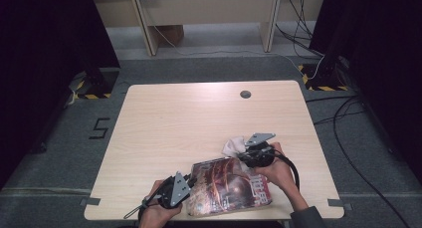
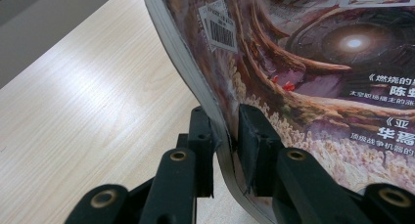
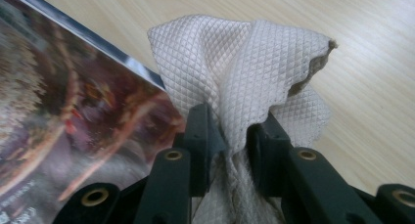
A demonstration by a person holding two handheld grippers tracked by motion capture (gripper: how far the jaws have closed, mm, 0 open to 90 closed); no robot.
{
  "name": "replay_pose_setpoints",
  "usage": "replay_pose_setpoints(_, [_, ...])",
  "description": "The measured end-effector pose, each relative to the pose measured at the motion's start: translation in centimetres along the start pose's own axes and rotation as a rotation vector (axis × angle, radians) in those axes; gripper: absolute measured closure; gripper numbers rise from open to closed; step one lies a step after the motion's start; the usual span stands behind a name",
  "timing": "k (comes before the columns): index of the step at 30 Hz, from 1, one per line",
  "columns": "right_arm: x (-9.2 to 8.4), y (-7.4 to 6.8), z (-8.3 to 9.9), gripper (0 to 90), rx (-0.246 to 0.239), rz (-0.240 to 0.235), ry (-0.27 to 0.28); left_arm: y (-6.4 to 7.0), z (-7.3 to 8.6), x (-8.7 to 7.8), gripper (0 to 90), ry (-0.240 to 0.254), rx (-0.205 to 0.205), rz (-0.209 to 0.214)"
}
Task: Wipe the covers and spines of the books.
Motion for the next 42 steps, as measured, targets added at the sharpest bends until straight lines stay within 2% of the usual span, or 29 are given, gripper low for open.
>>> replay_pose_setpoints(12, [0.2,2.3,1.9,72.6,0.065,0.038,-0.045,0.0,-0.1,-0.1,75.9,0.005,0.001,0.0])
replay_pose_setpoints(24, [0.2,4.2,3.5,72.6,0.087,0.096,-0.099,0.0,-0.1,-0.1,75.7,0.009,0.008,0.0])
replay_pose_setpoints(31, [0.3,4.5,3.7,72.6,0.098,0.113,-0.118,0.0,-0.1,-0.1,75.6,0.009,0.008,-0.001])
replay_pose_setpoints(33, [0.3,4.8,3.9,72.6,0.084,0.13,-0.132,0.0,-0.1,-0.1,75.6,0.01,0.008,-0.002])
replay_pose_setpoints(34, [0.3,4.9,4.0,72.6,0.092,0.139,-0.139,0.0,-0.1,-0.2,75.7,0.009,0.008,0.0])
replay_pose_setpoints(39, [0.4,5.4,4.6,72.5,0.13,0.136,-0.135,0.0,-0.1,-0.1,75.5,0.008,0.004,0.001])
replay_pose_setpoints(42, [0.4,5.3,4.6,72.6,0.12,0.13,-0.14,0.0,-0.1,-0.1,75.4,0.008,0.002,0.002])
Point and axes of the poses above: each handheld gripper's, and its own axes: x roughly forward along the jaws, z roughly out of its underside, y roughly to its right, the point moved 4 cm from there along x, roughly forward along the jaws, and after that the axes turned 6 degrees about -x, right-handed, at the moved point
